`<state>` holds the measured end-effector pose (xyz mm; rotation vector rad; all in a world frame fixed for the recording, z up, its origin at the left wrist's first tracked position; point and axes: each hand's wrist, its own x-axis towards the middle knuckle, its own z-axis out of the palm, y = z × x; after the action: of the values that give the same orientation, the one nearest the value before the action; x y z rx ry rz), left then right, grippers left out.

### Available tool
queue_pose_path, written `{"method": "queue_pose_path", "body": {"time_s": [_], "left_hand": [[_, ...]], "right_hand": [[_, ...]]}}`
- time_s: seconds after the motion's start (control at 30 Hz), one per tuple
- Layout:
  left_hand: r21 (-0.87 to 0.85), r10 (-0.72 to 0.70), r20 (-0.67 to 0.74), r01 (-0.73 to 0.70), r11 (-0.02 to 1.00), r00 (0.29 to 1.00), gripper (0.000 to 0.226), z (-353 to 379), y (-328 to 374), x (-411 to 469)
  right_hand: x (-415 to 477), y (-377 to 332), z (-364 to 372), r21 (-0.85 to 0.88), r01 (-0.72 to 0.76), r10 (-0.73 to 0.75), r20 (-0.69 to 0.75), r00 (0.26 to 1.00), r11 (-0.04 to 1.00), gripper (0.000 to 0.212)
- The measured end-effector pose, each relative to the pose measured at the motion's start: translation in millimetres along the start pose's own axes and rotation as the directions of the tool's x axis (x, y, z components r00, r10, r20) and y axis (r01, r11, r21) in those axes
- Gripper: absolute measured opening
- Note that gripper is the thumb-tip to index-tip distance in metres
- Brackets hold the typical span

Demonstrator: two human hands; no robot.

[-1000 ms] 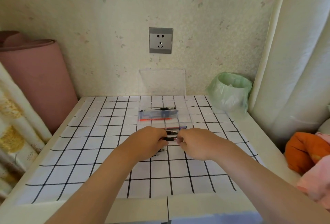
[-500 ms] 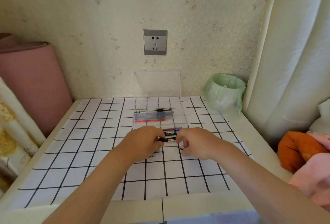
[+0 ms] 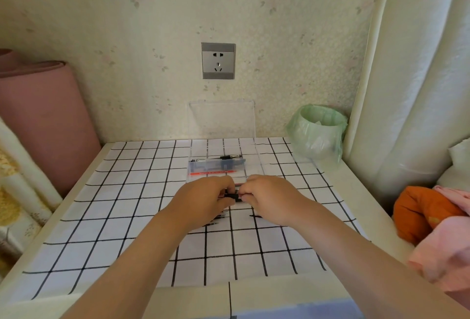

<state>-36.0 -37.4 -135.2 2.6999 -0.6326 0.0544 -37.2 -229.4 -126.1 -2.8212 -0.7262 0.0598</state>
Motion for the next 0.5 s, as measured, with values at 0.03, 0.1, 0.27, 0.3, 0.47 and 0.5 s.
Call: {"method": "queue_pose_path", "body": {"time_s": [0.03, 0.1, 0.27, 0.3, 0.47, 0.5], "left_hand": [[0.003, 0.003, -0.005, -0.003, 1.0, 1.0, 0.01, -0.2, -0.2, -0.1], [-0.005, 0.003, -0.009, -0.003, 1.0, 1.0, 0.009, -0.9, -1.1, -0.5], [-0.027, -0.011, 0.009, 0.011, 1.0, 1.0, 0.012, -0.5, -3.5, 0.1], [-0.031, -0.012, 0.017, 0.013, 0.999, 1.0, 0.014, -0.3, -3.2, 0.4], [0.011, 0.005, 0.015, -0.005, 1.0, 1.0, 0.019, -2.3, -2.9, -0.1], [0.02, 0.008, 0.018, -0.008, 1.0, 1.0, 0.021, -2.8, -3.9, 0.1]], "right_hand": [[1.1, -0.5, 0.5, -0.011, 0.001, -0.001, -0.006, 1.0, 1.0, 0.024], [2.6, -1.9, 0.8, -0.021, 0.002, -0.003, -0.023, 1.0, 1.0, 0.025], [5.4, -6.7, -1.1, -0.028, -0.026, 0.024, -0.07, 0.997, 0.999, 0.016], [6.1, -6.9, -1.4, -0.041, -0.033, 0.03, -0.081, 0.996, 0.999, 0.013], [7.3, -6.1, -0.8, 0.01, -0.049, 0.05, -0.086, 0.995, 0.999, 0.034], [7.2, -6.1, -0.3, 0.021, -0.044, 0.046, -0.071, 0.996, 0.999, 0.037]]}}
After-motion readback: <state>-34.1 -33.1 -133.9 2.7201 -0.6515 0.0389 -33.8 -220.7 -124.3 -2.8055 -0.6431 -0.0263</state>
